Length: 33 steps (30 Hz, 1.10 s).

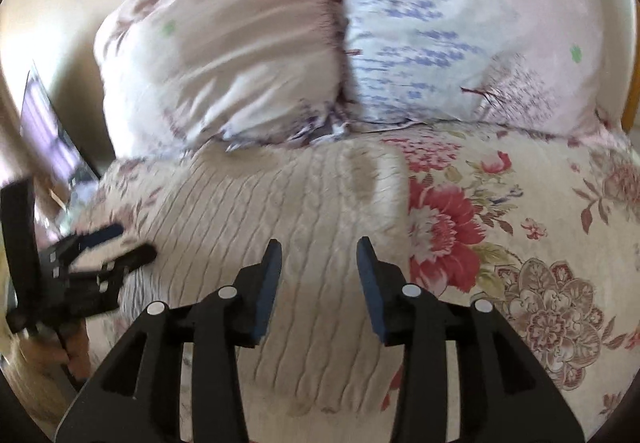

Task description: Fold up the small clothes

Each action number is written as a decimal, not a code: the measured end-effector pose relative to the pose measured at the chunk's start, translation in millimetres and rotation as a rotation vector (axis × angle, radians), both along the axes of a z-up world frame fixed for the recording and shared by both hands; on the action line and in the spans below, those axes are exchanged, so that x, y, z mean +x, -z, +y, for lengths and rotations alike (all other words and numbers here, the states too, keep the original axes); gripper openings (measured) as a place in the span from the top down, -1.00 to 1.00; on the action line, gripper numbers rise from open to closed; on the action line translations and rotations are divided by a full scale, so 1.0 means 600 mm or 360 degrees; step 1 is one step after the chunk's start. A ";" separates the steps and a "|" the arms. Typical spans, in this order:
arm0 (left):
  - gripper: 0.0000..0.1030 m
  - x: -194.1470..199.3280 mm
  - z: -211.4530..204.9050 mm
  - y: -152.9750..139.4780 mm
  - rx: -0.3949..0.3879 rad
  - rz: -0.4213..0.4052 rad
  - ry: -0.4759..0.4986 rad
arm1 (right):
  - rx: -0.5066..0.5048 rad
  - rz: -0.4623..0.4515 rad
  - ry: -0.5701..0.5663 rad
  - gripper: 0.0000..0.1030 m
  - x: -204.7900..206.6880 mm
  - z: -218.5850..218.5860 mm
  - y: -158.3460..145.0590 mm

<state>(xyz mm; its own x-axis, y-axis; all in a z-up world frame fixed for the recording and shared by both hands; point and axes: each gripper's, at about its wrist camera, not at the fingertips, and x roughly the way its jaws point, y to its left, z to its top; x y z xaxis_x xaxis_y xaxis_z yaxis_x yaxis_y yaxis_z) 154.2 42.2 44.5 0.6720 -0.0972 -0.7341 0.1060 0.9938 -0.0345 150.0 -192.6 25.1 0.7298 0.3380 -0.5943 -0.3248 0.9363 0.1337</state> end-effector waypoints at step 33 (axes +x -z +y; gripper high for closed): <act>-0.96 -0.119 -0.008 0.062 -0.0007 0.0140 -0.0130 | -0.0134 0.0106 0.0379 -0.97 -0.104 -0.021 0.096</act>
<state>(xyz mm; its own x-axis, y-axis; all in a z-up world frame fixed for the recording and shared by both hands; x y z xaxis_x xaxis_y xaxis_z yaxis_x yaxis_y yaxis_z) 83.1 37.4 7.3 0.6110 -0.0484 -0.7902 0.0213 0.9988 -0.0446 87.4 -205.2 -32.6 0.7413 0.1089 -0.6623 -0.0873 0.9940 0.0657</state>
